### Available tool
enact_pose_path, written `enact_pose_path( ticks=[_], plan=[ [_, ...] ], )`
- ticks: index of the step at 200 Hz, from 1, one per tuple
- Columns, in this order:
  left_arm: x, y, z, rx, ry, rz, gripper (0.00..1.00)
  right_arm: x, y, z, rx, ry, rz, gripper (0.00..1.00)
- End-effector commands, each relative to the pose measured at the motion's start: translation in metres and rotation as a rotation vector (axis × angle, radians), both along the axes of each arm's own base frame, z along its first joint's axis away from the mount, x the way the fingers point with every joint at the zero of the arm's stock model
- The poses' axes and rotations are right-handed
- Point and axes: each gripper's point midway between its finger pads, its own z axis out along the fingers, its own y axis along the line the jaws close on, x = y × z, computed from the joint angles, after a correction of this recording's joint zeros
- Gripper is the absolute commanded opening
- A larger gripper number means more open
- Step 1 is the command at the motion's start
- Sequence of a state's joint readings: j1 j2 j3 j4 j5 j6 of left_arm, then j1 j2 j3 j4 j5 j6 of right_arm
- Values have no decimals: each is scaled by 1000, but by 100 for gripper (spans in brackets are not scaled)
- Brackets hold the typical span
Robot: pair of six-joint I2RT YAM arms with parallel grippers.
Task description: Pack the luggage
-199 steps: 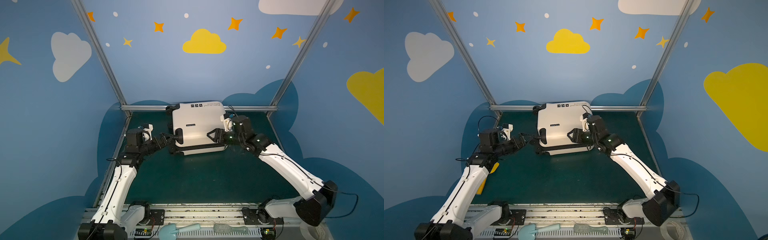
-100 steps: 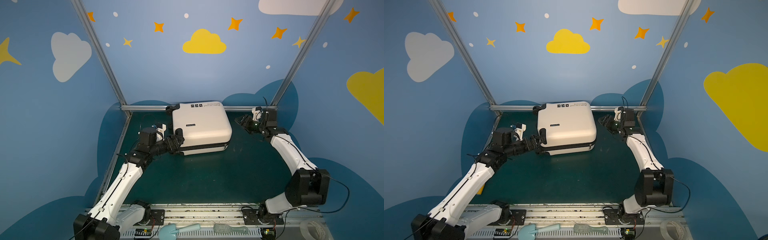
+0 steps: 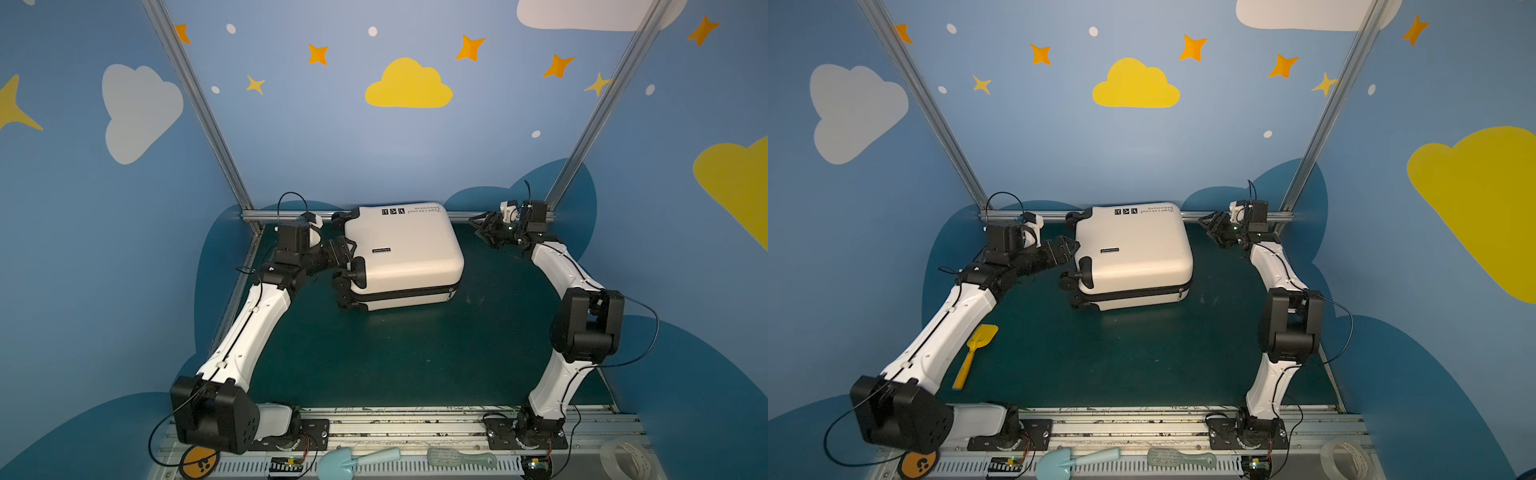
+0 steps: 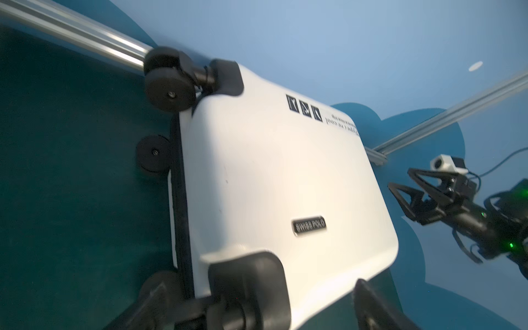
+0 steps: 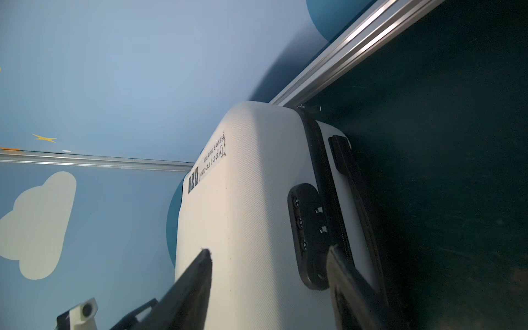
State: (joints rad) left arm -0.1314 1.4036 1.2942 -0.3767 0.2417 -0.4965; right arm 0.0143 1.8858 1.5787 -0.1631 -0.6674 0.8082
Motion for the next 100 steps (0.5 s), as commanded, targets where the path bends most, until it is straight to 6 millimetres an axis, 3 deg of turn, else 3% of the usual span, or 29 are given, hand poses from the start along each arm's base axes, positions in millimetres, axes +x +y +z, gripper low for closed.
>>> enact_pose_path(
  ticks=[1,46,100],
  plan=[
    [26,3,-5,20,-4,-35,100,-1,-1,1,15,-21,7,63],
    [82,-4,-22,9,5,-95,100,-16,-3,-11,41,-11,8,64],
    [129,-25,-31,-65,13,-174,100,-38,1,-11,69,-5,28,66]
  ],
)
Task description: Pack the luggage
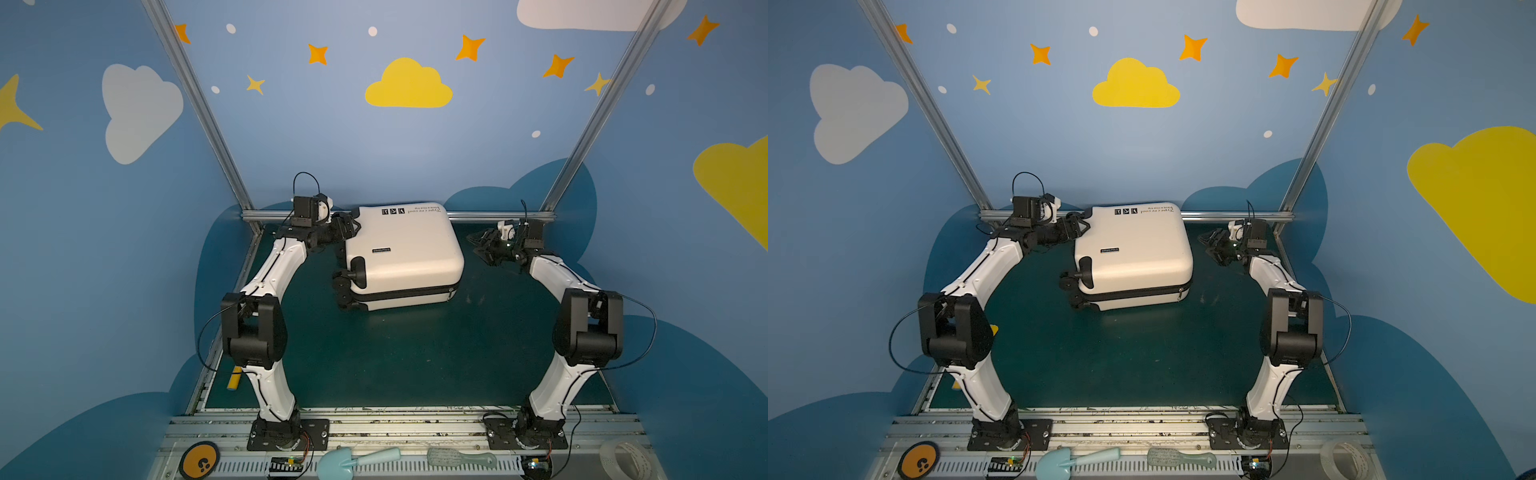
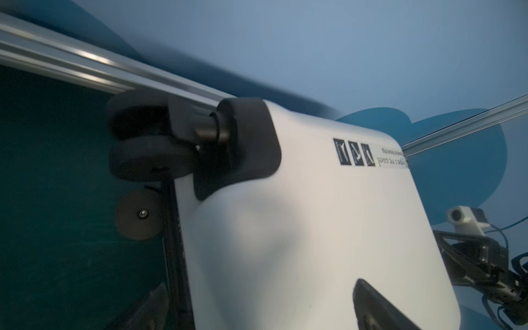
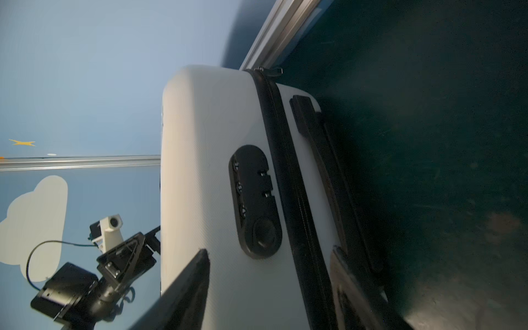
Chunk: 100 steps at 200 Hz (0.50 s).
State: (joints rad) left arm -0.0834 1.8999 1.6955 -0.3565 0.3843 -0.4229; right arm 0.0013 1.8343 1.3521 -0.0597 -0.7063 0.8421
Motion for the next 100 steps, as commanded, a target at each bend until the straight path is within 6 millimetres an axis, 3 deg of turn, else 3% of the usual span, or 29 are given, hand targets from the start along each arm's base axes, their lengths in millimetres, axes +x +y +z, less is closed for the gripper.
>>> enact_pose_path(
  ticks=[1,48,100],
  plan=[
    [13,-13,11,-49,-33,-65,100,-9,3,38,29,-99,19,66],
    [31,-35,-3,-85,-5,-114,100,-14,9,43,54,-107,27,67],
    [30,-77,-17,-52,25,-195,100,-18,12,38,67,-74,33,66]
  ],
)
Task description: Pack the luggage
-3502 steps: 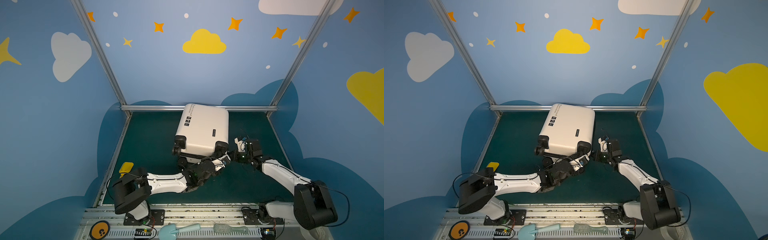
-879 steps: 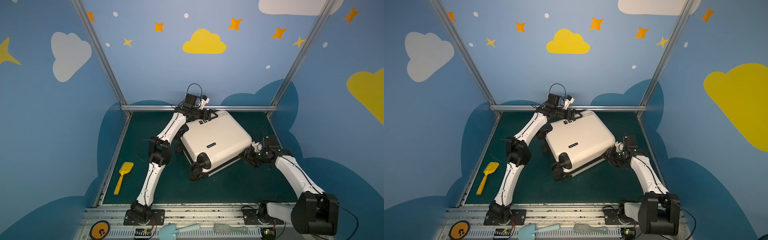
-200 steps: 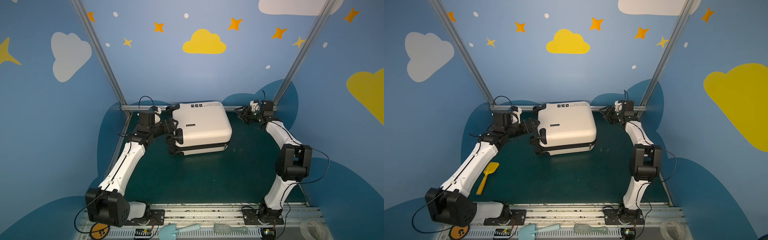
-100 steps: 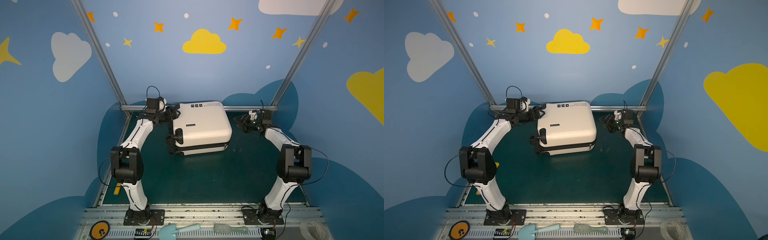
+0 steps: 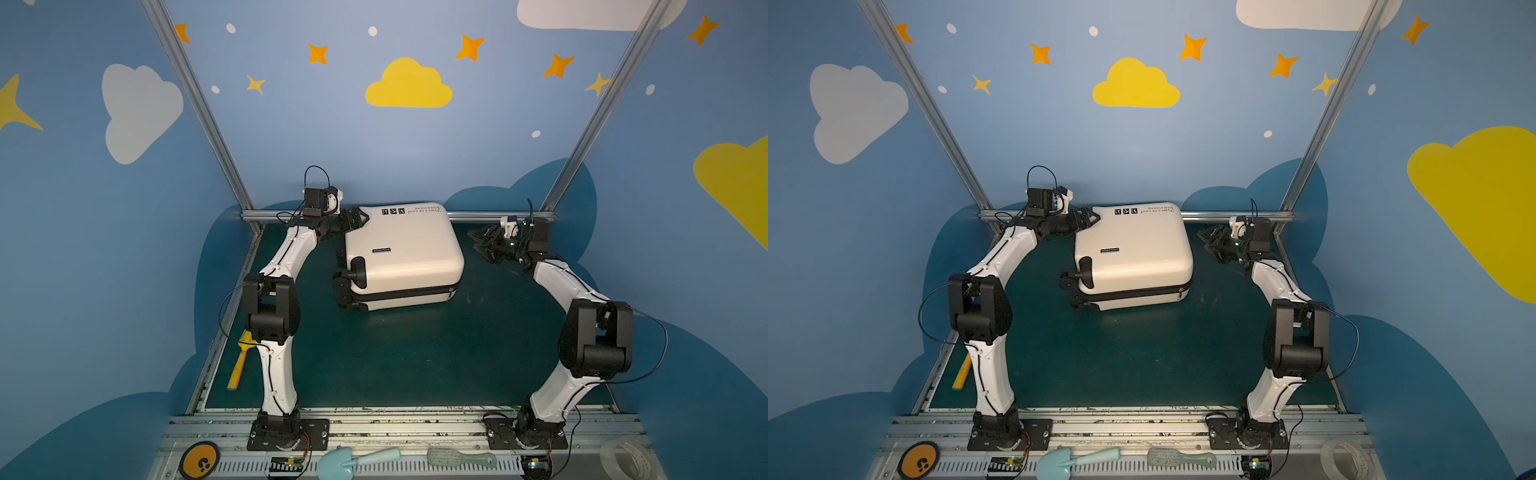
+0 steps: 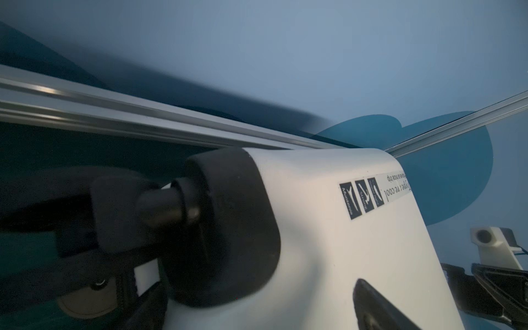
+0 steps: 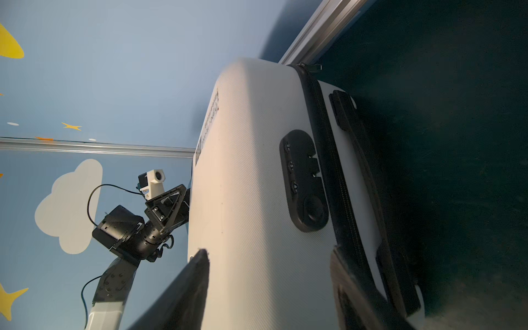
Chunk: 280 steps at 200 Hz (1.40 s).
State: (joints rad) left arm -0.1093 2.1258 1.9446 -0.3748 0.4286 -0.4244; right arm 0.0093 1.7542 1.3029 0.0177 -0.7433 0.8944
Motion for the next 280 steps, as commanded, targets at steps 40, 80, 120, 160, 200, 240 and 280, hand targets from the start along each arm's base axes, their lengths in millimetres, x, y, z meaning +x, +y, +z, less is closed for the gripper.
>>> enact_pose_path(
  ticks=[40,80,120,160,200,240,280],
  plan=[
    [-21,-89,-1,-33,23,-205,100,-22,-8,5,-15,13,8,67],
    [-27,-135,1,-34,18,-283,100,-42,-37,-2,-26,63,-47,67],
    [-35,-183,1,-51,17,-352,100,-62,-66,-6,-22,71,-113,67],
    [-42,-199,23,-22,-21,-377,100,-78,-86,-7,-42,77,-163,68],
    [-46,-144,71,6,-50,-257,100,-92,-86,-7,-67,76,-166,68],
    [-102,-96,92,26,-32,-182,100,-106,-77,-12,-81,88,-136,67],
    [-192,-56,76,-17,63,-148,100,-121,-62,-11,-131,73,-95,67]
  ],
)
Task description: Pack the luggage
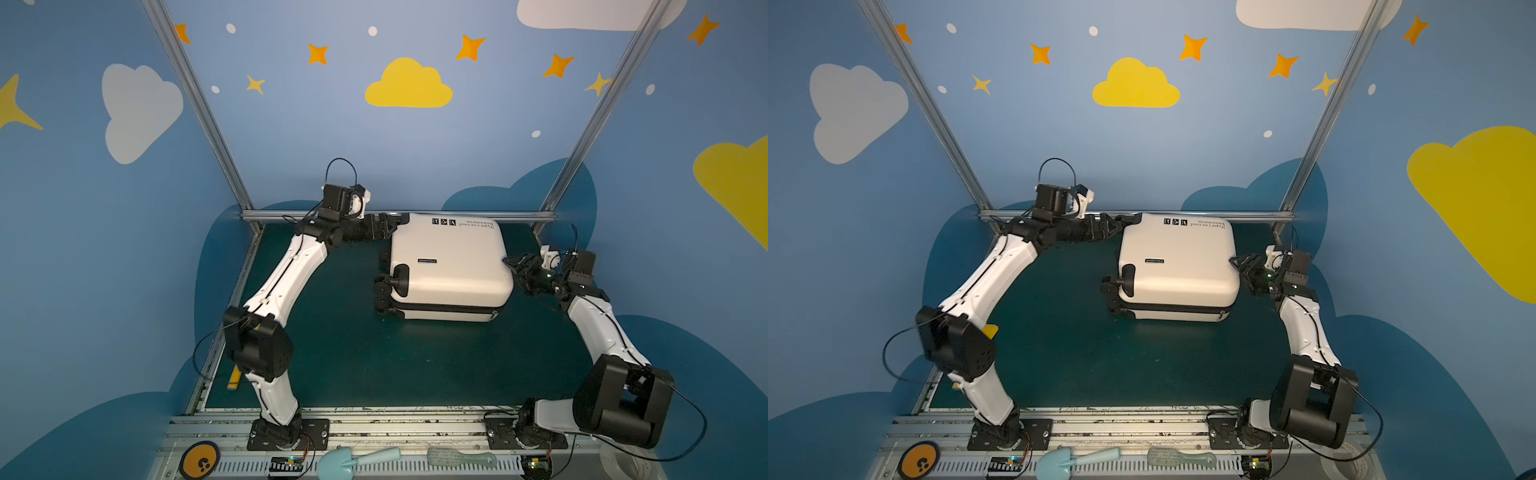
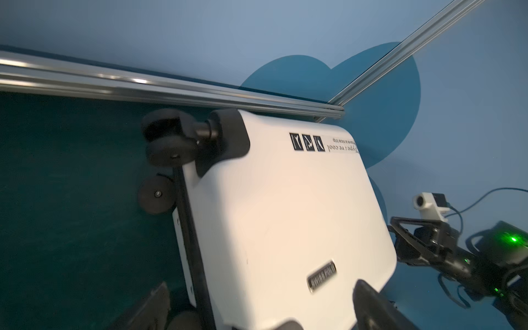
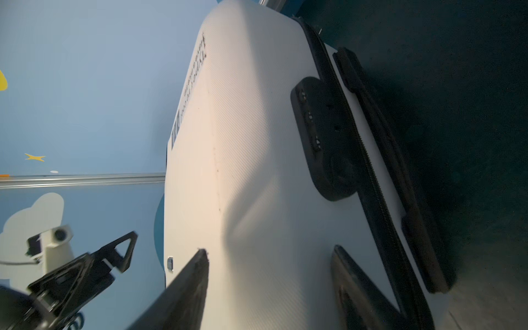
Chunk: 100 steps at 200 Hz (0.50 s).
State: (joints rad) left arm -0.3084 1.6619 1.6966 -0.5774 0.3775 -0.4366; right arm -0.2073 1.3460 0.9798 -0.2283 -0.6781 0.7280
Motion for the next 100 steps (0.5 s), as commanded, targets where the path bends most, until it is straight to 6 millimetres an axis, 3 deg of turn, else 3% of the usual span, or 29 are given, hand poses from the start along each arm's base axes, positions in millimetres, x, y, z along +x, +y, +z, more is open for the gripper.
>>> enact_pose_path(
  ticks=[1,23,44,75,100],
  plan=[
    [-43,12,-19,-33,84,4,100,-23,30,1,4,17,107,67],
    [-88,13,-35,-110,156,-19,100,-29,42,2,-10,18,135,67],
    [-119,11,-51,-150,188,-25,100,-36,56,2,-28,16,164,67],
    [-136,16,-77,-161,218,10,100,-48,86,-3,-43,27,221,66],
    [-136,23,-85,-154,207,48,100,-65,125,-2,-50,17,297,66]
  ],
)
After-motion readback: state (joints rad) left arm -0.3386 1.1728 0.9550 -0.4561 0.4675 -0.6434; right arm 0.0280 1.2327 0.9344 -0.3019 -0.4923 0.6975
